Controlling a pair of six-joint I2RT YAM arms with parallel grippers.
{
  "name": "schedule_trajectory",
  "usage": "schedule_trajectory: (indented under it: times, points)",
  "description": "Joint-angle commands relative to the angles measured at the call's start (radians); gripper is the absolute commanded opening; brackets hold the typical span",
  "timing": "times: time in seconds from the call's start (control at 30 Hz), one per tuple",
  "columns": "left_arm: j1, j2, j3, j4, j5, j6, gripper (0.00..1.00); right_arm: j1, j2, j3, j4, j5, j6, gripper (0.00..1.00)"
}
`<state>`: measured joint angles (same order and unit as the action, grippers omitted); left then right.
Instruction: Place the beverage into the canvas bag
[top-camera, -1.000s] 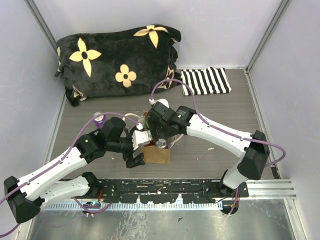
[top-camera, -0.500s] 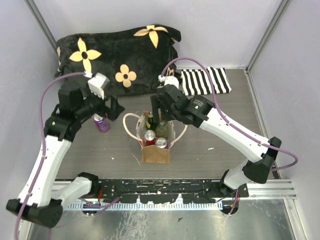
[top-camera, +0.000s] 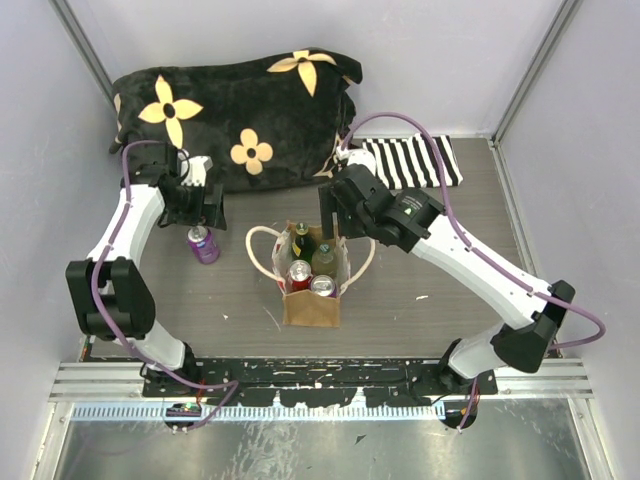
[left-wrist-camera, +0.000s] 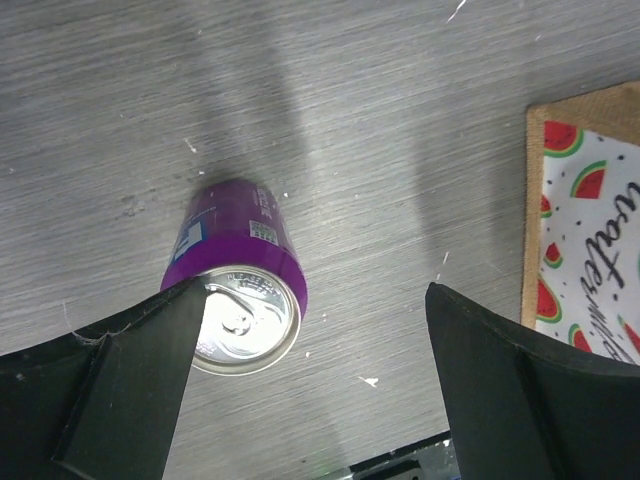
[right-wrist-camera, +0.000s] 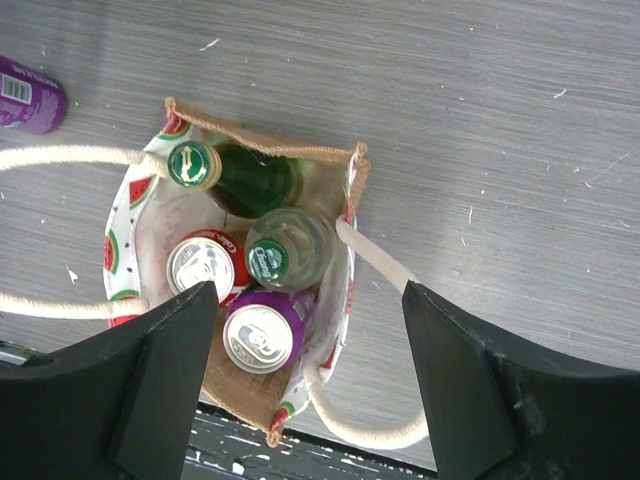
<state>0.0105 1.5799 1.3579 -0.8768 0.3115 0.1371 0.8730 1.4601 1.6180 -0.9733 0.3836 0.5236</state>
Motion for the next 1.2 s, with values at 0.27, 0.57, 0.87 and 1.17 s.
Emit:
schedule_trajectory:
  times: [0.27,0.57,0.87,1.17]
  points:
    - [0.002,0.055,0.07,-0.113,-0.132,0.107,0.98,-0.035,-0.104,-0.101,0.036,-0.003,0.025,0.8]
    - [0.001,0.03,0.089,-0.093,-0.164,0.103,0.98,-0.049,-0.096,-0.112,0.052,-0.028,0.019,0.8]
    - [-0.004,0.058,0.094,-0.081,-0.219,0.12,0.98,-0.052,-0.098,-0.127,0.058,-0.04,0.03,0.8]
    - [-0.005,0.133,0.101,-0.109,-0.228,0.133,0.98,-0.052,-0.103,-0.133,0.06,-0.043,0.041,0.8]
